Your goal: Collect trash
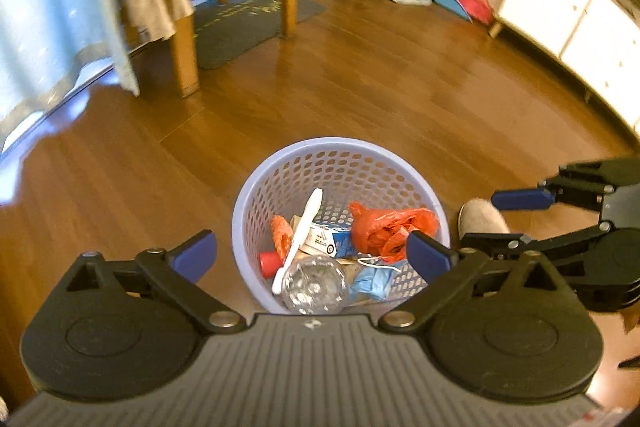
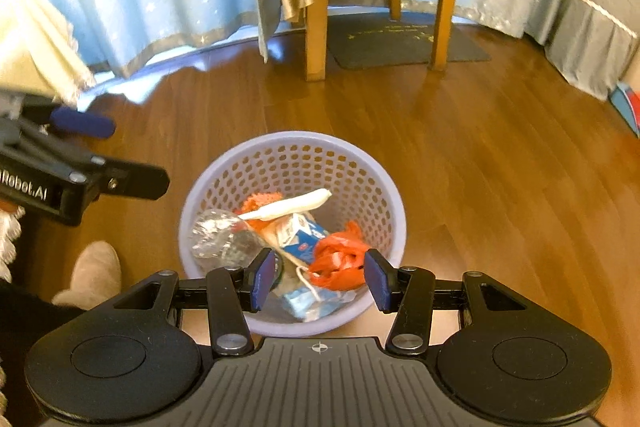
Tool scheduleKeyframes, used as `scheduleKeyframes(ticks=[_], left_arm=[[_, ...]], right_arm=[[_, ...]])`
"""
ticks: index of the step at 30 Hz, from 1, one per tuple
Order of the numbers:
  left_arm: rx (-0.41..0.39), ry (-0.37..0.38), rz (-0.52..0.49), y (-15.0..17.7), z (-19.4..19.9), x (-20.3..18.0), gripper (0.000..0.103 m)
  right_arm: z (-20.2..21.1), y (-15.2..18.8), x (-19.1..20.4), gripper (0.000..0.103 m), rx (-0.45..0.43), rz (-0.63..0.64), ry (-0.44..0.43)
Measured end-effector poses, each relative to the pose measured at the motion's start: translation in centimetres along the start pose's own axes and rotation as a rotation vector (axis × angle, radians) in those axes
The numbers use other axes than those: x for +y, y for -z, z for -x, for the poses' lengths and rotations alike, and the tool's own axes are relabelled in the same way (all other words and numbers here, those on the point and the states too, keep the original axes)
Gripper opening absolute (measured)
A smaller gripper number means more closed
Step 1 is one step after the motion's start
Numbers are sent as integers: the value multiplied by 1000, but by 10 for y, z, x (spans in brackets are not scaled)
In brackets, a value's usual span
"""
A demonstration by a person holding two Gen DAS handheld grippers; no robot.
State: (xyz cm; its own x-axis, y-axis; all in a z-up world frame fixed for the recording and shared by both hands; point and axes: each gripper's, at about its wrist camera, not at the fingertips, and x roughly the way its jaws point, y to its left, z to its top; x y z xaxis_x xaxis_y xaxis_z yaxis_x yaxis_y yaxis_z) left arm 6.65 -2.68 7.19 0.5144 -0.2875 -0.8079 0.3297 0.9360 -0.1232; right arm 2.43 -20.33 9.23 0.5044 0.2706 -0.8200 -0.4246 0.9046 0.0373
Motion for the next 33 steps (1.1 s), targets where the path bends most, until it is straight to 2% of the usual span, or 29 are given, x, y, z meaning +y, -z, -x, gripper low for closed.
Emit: scheduleKeyframes(ticks=[4, 10, 14, 33], left_arm=[[-34, -28, 96, 13, 19, 4, 102], [-69, -67, 172, 30, 42, 2, 102], [-98, -109, 174, 39, 56, -6, 102], [-158, -146, 191, 50, 92, -24, 102]], right_arm=[[15, 4, 9, 56, -10, -35, -5], [34, 11, 22, 59, -19, -50, -8], [46, 15, 30, 60, -23, -52, 5], [73, 24, 50, 60, -37, -3, 33]])
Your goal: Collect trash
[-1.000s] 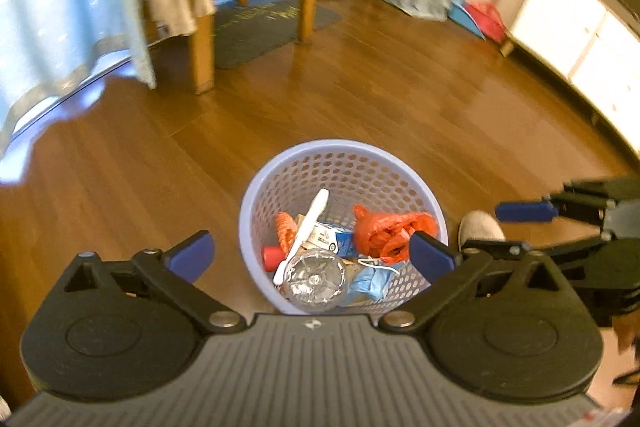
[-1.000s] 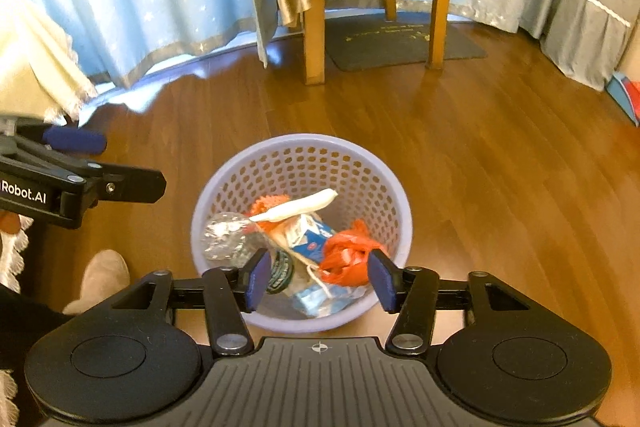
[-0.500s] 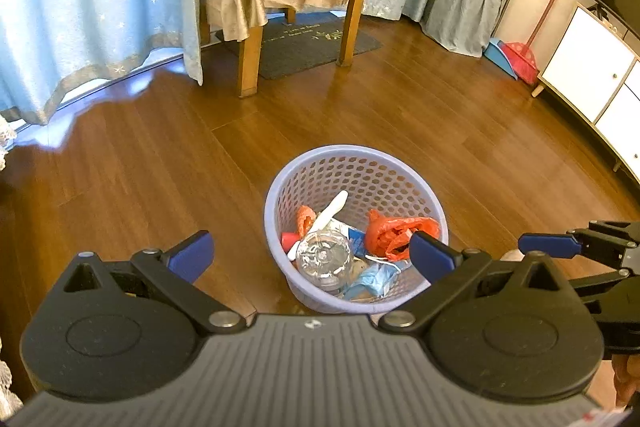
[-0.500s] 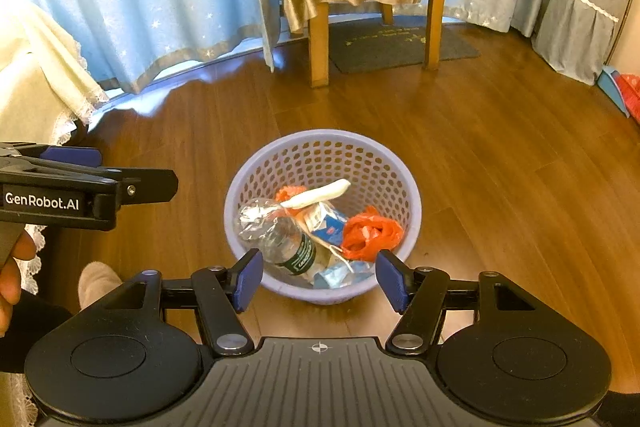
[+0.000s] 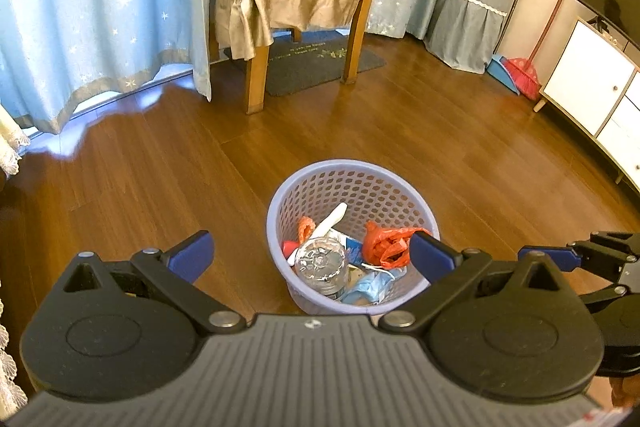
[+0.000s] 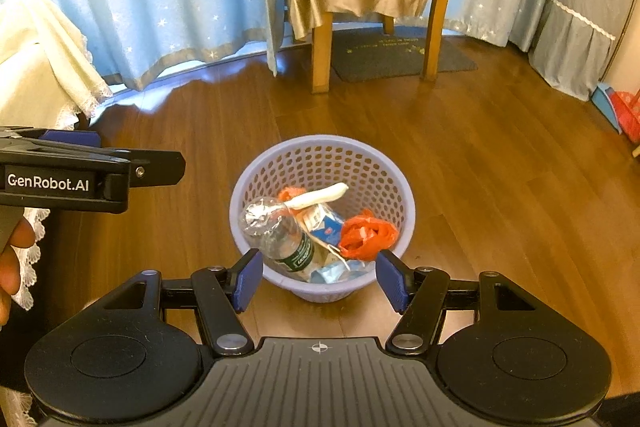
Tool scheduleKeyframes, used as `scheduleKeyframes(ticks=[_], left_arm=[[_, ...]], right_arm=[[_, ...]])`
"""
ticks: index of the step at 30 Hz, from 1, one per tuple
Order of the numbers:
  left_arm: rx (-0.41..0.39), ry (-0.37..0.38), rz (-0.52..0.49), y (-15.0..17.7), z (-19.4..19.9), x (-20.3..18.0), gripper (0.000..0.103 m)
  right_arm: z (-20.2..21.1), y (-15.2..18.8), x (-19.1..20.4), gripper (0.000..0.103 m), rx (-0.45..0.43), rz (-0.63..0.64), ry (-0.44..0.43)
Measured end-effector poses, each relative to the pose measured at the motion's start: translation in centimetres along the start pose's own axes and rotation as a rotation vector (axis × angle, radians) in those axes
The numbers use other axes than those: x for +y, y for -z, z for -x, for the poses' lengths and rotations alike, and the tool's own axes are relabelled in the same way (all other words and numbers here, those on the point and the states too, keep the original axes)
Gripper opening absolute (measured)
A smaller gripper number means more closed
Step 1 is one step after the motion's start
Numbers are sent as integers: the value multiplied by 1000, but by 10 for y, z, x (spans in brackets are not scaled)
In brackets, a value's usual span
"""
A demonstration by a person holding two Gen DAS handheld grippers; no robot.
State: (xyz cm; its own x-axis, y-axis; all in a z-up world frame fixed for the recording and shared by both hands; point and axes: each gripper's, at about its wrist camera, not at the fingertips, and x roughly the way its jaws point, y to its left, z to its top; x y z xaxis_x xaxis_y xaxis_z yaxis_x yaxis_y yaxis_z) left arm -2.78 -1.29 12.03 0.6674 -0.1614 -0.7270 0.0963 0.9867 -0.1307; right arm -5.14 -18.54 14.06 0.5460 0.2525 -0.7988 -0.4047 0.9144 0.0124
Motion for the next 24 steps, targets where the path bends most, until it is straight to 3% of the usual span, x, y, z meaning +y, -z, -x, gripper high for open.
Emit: scheduleKeyframes(ticks=[8, 16, 24], left_arm=[[-21, -3, 4, 5, 0, 3, 102], [8, -2, 82, 30, -8, 14, 102], [17, 10, 77, 34, -12, 8, 102]], right_arm=[[-6, -3, 3, 60, -12, 8, 13], [-18, 7, 1, 60, 39, -2, 5], [-18, 11, -11, 60, 60, -52, 2]])
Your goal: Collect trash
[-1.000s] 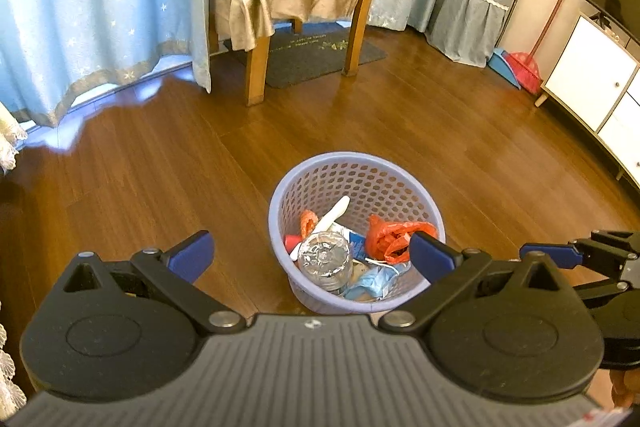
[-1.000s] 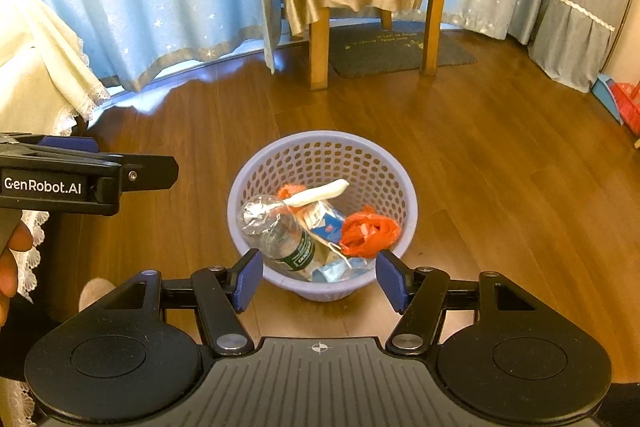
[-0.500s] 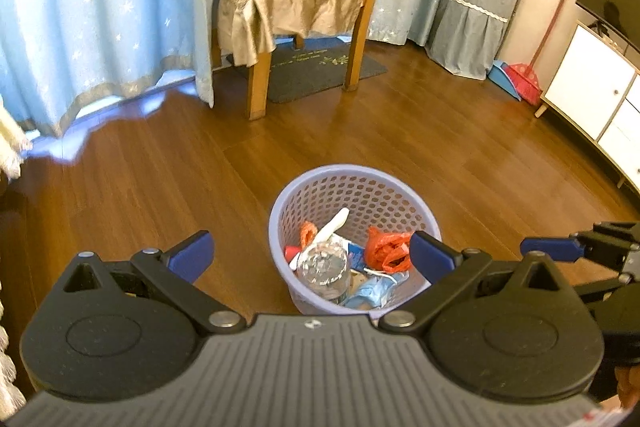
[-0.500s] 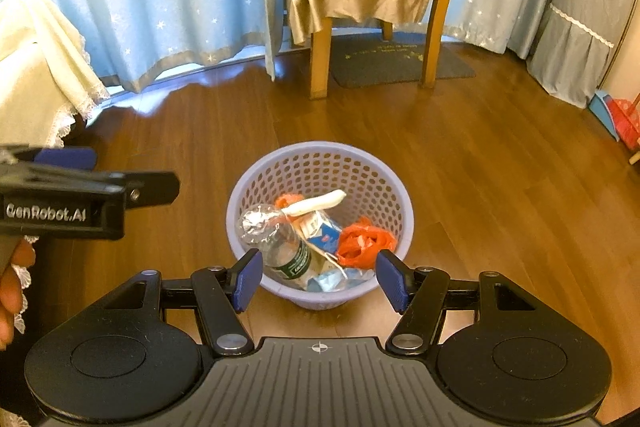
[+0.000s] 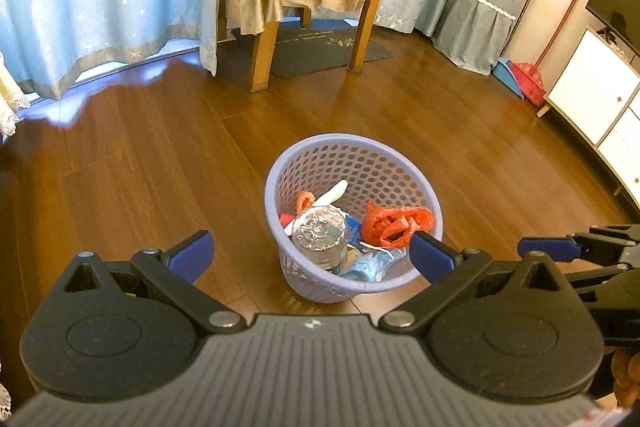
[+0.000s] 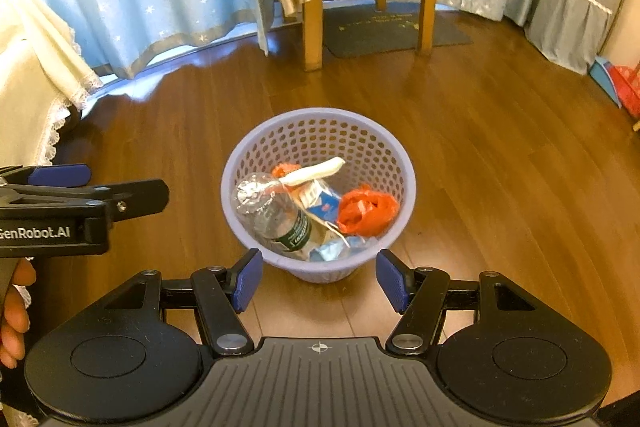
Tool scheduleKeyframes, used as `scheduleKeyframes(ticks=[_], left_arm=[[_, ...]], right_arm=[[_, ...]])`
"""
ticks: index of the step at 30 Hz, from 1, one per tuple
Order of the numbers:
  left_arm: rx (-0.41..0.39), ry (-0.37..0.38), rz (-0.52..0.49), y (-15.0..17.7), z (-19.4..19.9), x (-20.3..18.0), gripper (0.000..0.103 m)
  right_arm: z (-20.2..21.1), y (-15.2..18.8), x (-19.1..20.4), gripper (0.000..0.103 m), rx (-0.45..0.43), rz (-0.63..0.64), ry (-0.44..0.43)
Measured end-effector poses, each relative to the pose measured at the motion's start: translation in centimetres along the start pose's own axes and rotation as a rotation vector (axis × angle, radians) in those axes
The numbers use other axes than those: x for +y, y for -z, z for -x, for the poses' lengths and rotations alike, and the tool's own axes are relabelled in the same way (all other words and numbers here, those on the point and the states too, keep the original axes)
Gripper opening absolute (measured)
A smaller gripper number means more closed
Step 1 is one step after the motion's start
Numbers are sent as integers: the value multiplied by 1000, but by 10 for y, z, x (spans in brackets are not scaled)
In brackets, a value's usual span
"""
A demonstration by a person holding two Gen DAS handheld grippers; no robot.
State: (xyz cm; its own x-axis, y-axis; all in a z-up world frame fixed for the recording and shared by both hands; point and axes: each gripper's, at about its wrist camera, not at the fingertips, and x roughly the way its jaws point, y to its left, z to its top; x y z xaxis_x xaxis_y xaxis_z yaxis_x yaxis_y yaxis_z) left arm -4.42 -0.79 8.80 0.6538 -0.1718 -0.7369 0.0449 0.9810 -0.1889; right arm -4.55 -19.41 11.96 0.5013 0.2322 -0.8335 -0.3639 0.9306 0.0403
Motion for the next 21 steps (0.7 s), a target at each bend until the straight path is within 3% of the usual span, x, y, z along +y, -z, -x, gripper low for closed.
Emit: scheduleKeyframes(ticks=[10, 21], left_arm=[[19, -1, 17, 4, 7, -9, 102], [49, -68, -34, 21, 9, -20, 102]], right_arm=[[12, 1, -11, 60, -10, -40, 14], [23, 9, -16, 60, -24, -70, 9]])
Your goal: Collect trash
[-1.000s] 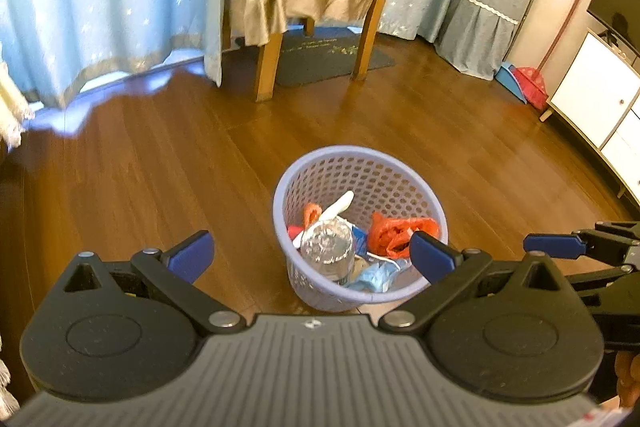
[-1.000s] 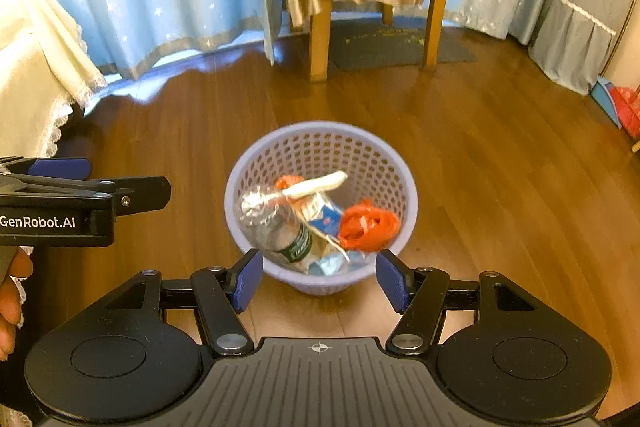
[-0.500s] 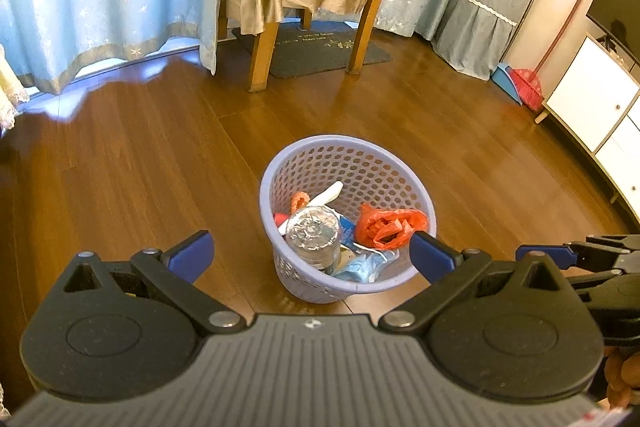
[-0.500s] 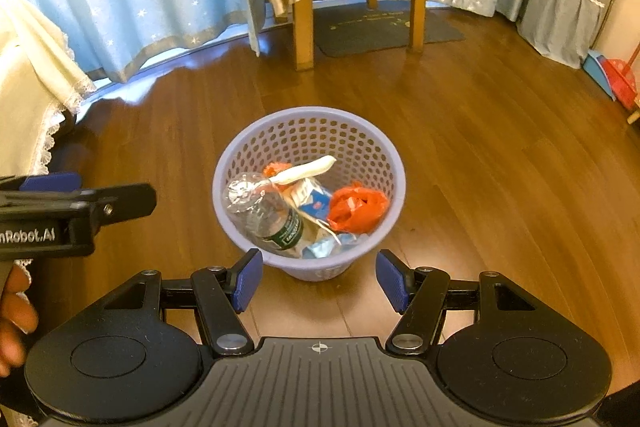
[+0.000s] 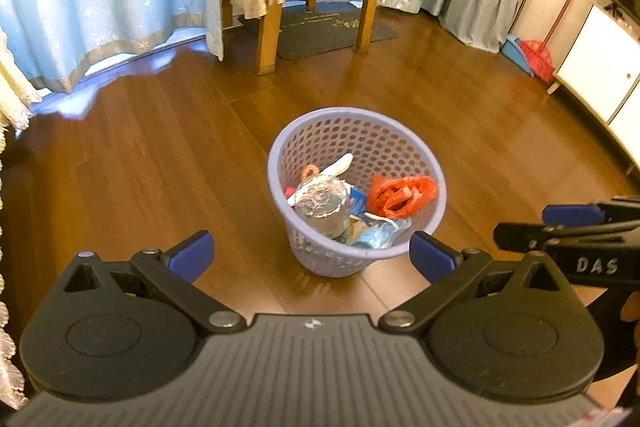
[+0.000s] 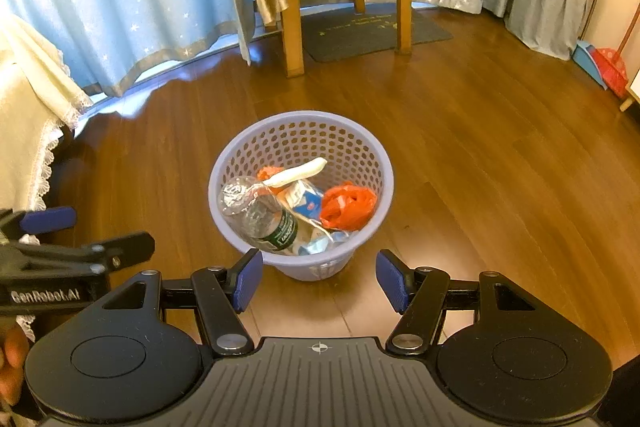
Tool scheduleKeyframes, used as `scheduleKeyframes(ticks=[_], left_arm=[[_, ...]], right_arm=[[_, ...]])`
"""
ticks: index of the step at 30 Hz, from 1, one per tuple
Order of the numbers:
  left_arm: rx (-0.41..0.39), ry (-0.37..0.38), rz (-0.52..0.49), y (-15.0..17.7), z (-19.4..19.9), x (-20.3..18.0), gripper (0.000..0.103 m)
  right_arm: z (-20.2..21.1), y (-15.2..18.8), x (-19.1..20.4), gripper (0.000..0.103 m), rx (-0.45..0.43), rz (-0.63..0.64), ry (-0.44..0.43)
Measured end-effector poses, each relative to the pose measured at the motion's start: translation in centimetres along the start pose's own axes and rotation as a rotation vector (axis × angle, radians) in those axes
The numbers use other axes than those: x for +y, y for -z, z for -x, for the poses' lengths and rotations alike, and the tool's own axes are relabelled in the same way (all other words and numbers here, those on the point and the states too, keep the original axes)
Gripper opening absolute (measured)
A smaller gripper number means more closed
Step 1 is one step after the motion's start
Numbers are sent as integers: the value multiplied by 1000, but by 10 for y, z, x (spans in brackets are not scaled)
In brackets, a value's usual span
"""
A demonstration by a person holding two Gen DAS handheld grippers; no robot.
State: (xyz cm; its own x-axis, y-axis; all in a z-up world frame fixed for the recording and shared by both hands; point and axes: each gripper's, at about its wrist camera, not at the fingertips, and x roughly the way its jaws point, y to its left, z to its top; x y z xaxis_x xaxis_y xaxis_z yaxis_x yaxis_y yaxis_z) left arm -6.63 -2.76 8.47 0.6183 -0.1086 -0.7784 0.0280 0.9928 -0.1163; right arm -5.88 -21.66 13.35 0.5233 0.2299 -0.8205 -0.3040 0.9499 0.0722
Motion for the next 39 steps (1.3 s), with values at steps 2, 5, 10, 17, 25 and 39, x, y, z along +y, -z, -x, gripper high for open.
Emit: scheduleKeyframes(ticks=[2, 5, 10, 17, 25, 39], left_arm=[[4, -4, -3, 4, -1, -2, 102], [19, -4, 2, 8, -5, -2, 102], [23, -14, 7, 9, -7, -2, 102], [17, -29, 10, 10, -8, -2, 102], [17, -35, 18, 11, -8, -2, 102], [15, -42, 26, 10, -8, -2, 102]], right_arm=[[0, -1, 0, 60, -5, -8, -4], [0, 0, 1, 60, -4, -6, -8], [-1, 2, 1, 60, 1, -6, -9], [0, 1, 2, 60, 5, 1, -8], [-1, 3, 4, 60, 5, 6, -7], [-2, 4, 4, 60, 6, 11, -7]])
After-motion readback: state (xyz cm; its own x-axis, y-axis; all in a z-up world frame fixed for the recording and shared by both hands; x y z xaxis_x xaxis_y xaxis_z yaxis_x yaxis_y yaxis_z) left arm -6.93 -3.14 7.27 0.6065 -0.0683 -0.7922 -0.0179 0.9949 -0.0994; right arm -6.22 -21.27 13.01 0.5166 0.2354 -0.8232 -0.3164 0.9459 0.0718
